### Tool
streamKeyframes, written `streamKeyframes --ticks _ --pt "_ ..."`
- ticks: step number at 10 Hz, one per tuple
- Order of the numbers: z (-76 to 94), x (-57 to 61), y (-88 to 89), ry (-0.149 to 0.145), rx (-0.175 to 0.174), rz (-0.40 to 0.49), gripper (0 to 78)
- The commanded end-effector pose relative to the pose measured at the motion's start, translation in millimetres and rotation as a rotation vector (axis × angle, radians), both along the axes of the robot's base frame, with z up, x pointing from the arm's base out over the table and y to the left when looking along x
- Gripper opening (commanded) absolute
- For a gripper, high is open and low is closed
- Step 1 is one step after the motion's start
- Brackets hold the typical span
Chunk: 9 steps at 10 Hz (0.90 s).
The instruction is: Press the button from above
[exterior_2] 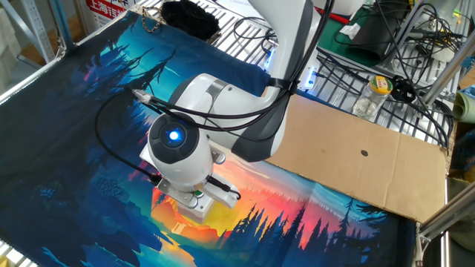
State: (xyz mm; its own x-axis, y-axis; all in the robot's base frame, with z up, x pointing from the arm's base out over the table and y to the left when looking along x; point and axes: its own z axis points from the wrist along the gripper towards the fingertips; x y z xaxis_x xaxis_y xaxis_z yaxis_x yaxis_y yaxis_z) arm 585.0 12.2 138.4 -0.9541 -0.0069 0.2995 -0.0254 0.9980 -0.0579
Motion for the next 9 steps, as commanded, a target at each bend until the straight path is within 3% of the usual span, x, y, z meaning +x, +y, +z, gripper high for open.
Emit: streamKeyframes --ticks 1,9 --pt "-22.1 -4.7 6.6 0.009 -0.015 -0.006 0.0" --pt "-42.2 -4.1 8.0 -0.018 -0.043 0.006 0.0"
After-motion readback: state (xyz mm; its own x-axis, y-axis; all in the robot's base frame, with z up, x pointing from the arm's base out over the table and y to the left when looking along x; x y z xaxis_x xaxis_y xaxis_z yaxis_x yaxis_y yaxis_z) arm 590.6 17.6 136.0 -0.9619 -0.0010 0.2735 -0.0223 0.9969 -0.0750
